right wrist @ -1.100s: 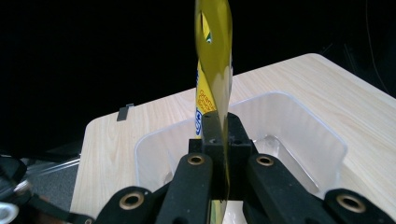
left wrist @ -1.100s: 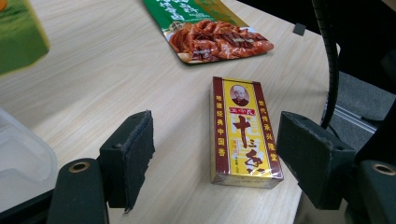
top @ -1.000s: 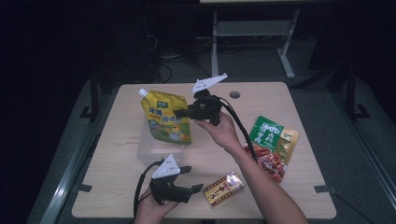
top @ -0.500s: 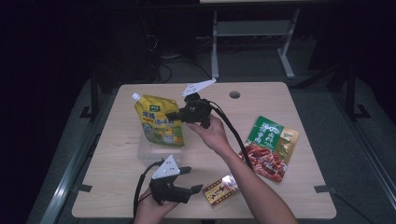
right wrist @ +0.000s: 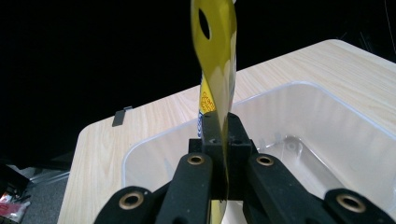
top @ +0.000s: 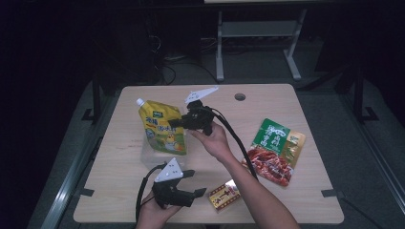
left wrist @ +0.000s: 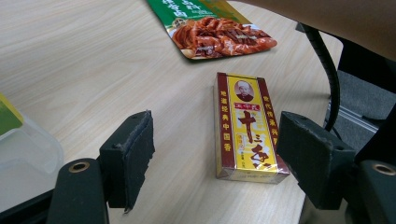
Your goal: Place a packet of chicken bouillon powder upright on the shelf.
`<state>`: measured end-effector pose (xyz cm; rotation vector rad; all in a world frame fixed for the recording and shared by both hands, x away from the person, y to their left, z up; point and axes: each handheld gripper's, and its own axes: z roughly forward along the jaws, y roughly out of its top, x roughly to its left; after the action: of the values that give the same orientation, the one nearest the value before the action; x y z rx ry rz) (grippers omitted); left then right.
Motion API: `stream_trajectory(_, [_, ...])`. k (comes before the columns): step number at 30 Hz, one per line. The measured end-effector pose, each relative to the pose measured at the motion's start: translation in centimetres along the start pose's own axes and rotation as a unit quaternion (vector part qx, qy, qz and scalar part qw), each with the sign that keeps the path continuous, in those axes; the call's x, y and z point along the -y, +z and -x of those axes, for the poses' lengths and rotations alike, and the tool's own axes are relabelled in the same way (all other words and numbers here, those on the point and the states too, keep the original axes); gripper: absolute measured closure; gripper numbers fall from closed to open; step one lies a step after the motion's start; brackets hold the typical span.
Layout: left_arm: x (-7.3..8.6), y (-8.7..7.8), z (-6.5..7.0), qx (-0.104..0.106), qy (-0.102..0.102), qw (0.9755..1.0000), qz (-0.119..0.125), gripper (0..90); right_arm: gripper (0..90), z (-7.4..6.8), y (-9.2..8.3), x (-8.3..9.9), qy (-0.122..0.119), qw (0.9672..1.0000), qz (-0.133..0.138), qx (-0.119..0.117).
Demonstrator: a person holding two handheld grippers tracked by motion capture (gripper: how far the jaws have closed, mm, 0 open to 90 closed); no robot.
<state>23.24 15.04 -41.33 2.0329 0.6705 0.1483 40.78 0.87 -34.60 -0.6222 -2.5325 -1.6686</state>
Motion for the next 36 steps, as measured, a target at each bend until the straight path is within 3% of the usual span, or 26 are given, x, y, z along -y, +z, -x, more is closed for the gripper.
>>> stream_trajectory(17, [0.0, 0.0, -0.3, 0.0, 0.003, 1.0, -0.009, 26.8, 89.7, 0.0, 1.4, 1.6, -0.003, 0.9997, -0.025, 0.005])
stream_trajectory(36, [0.2, 0.0, -0.3, -0.002, 0.003, 0.9999, -0.012, 27.4, 89.1, 0.4, 0.6, 3.4, 0.024, 0.9994, -0.015, 0.018])
